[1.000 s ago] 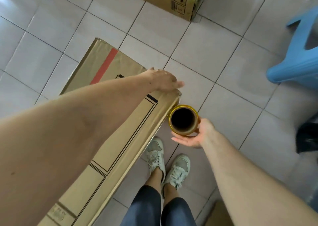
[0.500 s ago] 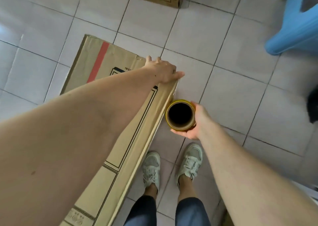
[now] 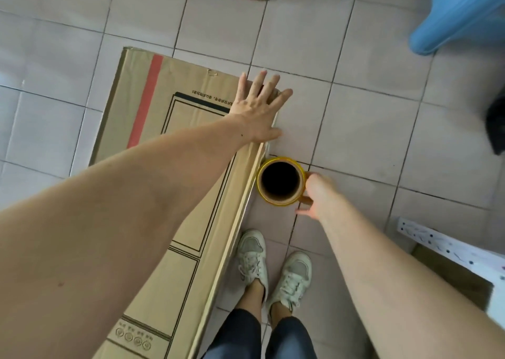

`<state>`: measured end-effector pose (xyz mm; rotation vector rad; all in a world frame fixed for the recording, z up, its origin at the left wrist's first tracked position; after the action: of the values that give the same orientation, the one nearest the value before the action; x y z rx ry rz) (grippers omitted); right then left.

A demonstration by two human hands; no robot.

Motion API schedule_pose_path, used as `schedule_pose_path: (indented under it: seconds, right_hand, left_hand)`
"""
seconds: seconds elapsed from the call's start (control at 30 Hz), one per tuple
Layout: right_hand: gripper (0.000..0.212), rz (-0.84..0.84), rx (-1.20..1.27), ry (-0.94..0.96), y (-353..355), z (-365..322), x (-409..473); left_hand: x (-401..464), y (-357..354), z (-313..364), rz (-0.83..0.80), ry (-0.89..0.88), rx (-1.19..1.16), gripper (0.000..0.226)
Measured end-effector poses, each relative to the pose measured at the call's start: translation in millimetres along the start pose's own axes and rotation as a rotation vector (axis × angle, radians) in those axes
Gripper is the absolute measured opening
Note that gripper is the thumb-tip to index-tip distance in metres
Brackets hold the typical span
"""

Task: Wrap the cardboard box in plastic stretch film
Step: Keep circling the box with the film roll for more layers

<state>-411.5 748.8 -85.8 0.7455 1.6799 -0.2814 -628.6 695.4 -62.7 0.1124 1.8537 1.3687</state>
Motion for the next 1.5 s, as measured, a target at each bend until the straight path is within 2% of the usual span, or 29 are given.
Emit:
schedule_pose_path:
  seconds: [0.1, 0.17, 0.23, 0.3, 0.37, 0.5, 0.63, 0.7, 0.8, 0.9, 1.03, 1.13, 1.23, 1.37, 1.5]
  right_hand:
    - [0.034, -0.024, -0.162, 0.071, -9.4, -24.3, -4.0]
    - [0.042, -0.108, -0.223, 0.054, -20.7, -30.9, -14.8]
    - [0.057, -0.204, -0.199, 0.021, -29.9, -28.6, -24.9]
    - [0.055, -0.235, -0.145, 0.004, -31.9, -19.1, -28.1]
    - [0.049, -0.207, -0.015, -0.039, -30.1, -0.5, -28.1]
    - [0.045, -0.177, 0.431, -0.182, -37.6, 56.1, -33.1]
    - [0.032, -0.159, 0.827, -0.294, -46.7, 112.2, -54.5]
    - [0.034, -0.181, 0.905, -0.334, -48.7, 128.8, -65.0]
    - [0.040, -0.159, 0.710, -0.303, -34.2, 131.7, -60.9]
    - [0.037, -0.073, 0.243, -0.127, -7.3, 98.3, -39.8]
    - [0.032, -0.094, -0.218, -0.017, -9.3, 47.8, -38.1]
    - [0.049, -0.196, -0.296, -0.025, -27.5, 40.9, -48.1]
    - [0.063, -0.240, -0.092, -0.091, -33.5, 67.2, -51.2]
    - [0.067, -0.193, 0.412, -0.272, -35.6, 138.8, -48.7]
    - [0.055, -0.210, 0.833, -0.390, -54.0, 194.1, -71.2]
  left_hand:
    - [1.0, 1.4, 1.0, -0.014, 0.011, -0.022, 0.086]
    - [1.7, 2.5, 2.2, -0.017, 0.021, -0.009, 0.086]
    - [1.9, 2.5, 1.8, -0.018, 0.030, 0.007, 0.086]
    - [0.7, 4.0, 0.9, -0.013, 0.026, 0.020, 0.087]
    - [-2.4, 6.5, 1.3, -0.006, 0.015, 0.045, 0.087]
    - [-16.9, 3.9, 8.1, 0.057, -0.022, 0.170, 0.078]
    - [-47.4, -18.0, 27.5, 0.073, -0.268, 0.540, 0.064]
    - [-57.8, -24.1, 28.2, 0.032, -0.343, 0.655, 0.065]
    - [-70.3, -26.5, 29.6, -0.010, -0.398, 0.716, 0.065]
    - [-76.4, -28.3, 27.8, -0.034, -0.407, 0.702, 0.057]
    - [-78.2, -33.6, 25.9, -0.068, -0.356, 0.642, 0.055]
    - [-78.2, -32.8, 23.8, -0.070, -0.324, 0.580, 0.056]
    - [-78.7, -32.6, 23.1, -0.057, -0.300, 0.598, 0.058]
    - [-77.9, -33.6, 26.6, -0.038, -0.280, 0.715, 0.057]
    - [-82.7, -33.4, 29.8, -0.067, -0.236, 0.804, 0.055]
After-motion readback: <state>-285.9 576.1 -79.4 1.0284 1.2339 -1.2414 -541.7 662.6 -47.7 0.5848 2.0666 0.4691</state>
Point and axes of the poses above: each hand's wrist, its own x-axis towards the middle knuckle, its own y-axis out of the back of the hand, z = x × y, the point moved 8 cm from there along x, towards the middle knuckle, and after that the axes turned 10 degrees about y, right-handed, at the moved point
